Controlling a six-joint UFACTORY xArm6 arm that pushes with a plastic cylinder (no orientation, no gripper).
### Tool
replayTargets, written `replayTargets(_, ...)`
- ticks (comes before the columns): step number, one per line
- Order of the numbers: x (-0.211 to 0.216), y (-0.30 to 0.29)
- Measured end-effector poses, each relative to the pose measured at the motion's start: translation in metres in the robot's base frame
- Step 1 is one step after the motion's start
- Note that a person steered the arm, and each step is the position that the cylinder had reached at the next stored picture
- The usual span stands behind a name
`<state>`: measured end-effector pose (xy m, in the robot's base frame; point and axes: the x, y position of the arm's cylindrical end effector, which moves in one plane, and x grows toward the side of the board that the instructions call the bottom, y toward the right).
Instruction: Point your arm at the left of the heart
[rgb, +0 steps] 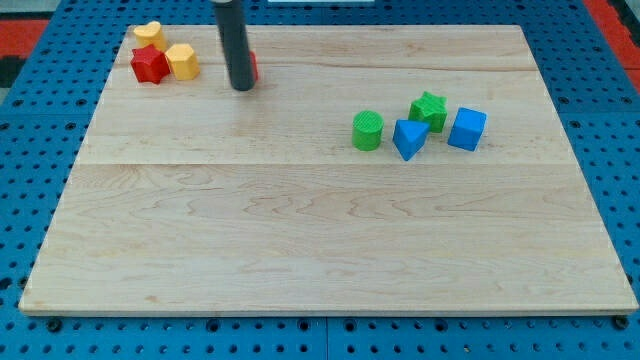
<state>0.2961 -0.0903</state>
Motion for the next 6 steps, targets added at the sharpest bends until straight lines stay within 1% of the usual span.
replayTargets(1,-0.017,0.011)
replayTargets(2,0.013,0.013)
replayTargets(3,0.057,-0.073)
replayTargets(4,0.037,-0.208)
replayTargets(5,0.03,-0.213)
replayTargets(6,0.006,-0.214)
